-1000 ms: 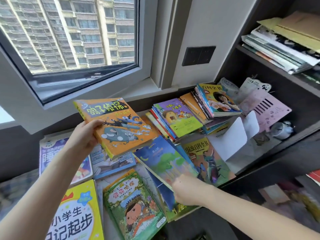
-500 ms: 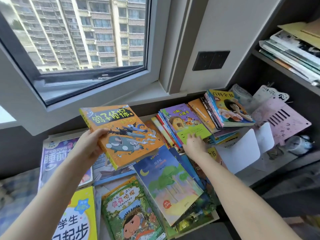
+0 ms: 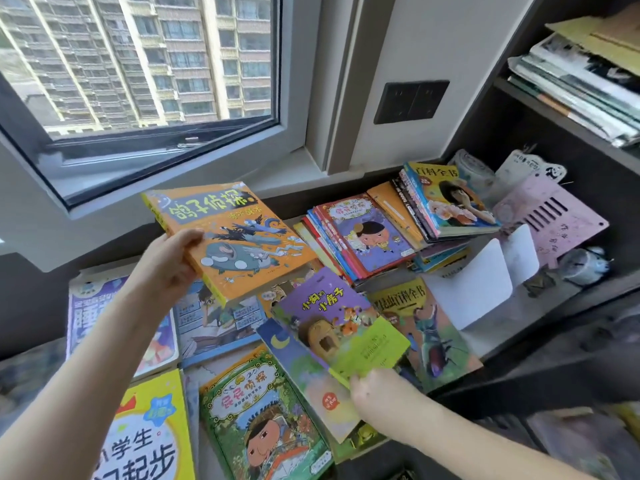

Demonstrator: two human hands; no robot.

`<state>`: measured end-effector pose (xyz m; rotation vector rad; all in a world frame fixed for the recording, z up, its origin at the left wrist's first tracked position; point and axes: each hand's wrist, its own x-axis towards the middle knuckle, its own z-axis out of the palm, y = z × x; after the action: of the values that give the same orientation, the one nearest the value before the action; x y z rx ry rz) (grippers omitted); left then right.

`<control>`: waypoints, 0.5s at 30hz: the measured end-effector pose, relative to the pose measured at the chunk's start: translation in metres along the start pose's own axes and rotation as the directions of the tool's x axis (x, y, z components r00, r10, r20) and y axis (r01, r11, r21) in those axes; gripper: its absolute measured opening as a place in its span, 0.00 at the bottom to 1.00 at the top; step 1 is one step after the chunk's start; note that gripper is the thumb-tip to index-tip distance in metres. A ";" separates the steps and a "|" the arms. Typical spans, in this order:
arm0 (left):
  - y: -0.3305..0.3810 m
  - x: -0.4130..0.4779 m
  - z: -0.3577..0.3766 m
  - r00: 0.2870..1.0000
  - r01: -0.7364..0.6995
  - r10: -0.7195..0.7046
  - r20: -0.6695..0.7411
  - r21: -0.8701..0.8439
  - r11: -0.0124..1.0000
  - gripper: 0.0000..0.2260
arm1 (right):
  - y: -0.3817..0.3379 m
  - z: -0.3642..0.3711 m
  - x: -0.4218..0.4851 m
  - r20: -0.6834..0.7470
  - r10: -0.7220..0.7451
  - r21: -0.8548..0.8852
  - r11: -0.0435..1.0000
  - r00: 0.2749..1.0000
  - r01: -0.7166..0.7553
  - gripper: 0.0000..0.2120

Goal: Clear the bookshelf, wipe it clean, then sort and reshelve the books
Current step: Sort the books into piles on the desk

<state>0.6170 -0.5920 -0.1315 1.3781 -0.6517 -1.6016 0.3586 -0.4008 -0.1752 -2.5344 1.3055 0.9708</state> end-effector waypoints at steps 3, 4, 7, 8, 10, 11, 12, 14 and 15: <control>-0.001 0.006 0.001 1.000 -0.014 0.014 0.024 -0.004 1.000 0.07 | 0.005 -0.007 0.001 0.110 -0.073 0.105 0.993 0.991 0.061 0.05; -0.001 0.006 0.002 0.999 -0.011 0.011 0.033 -0.005 1.000 0.08 | 0.009 -0.010 0.002 0.099 -0.054 0.176 0.984 0.994 0.036 0.09; -0.003 0.003 0.009 0.999 0.002 -0.002 0.043 -0.008 1.000 0.04 | 0.035 -0.024 0.016 -0.073 0.196 0.280 0.945 0.978 -0.169 0.23; -0.004 0.002 0.010 0.999 0.005 -0.005 0.035 -0.007 1.000 0.03 | 0.047 -0.025 0.029 -0.158 0.258 0.269 0.940 0.953 -0.210 0.23; -0.006 -0.002 0.012 1.000 0.006 -0.006 0.020 0.004 1.000 0.02 | 0.065 -0.024 0.060 -0.236 0.275 0.295 0.934 0.932 -0.201 0.26; -0.006 -0.004 0.013 1.000 0.003 -0.003 0.015 0.000 1.000 0.04 | 0.070 -0.028 0.074 -0.241 0.237 0.295 0.942 0.941 -0.162 0.29; -0.007 -0.006 0.014 1.000 0.003 -0.002 0.012 -0.002 1.000 0.05 | 0.074 -0.029 0.090 -0.234 0.205 0.285 0.949 0.950 -0.134 0.32; -0.008 -0.007 0.013 1.000 0.008 -0.008 0.007 0.007 1.000 0.05 | 0.075 -0.032 0.116 -0.199 0.171 0.283 0.953 0.965 -0.111 0.34; -0.010 -0.006 0.011 1.000 0.009 -0.009 0.009 -0.002 1.000 0.04 | 0.075 -0.031 0.125 -0.178 0.154 0.307 0.947 0.972 -0.094 0.34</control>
<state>0.6039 -0.5837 -0.1340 1.3754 -0.6501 -1.6155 0.3689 -0.5447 -0.2124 -2.3866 1.5506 0.4974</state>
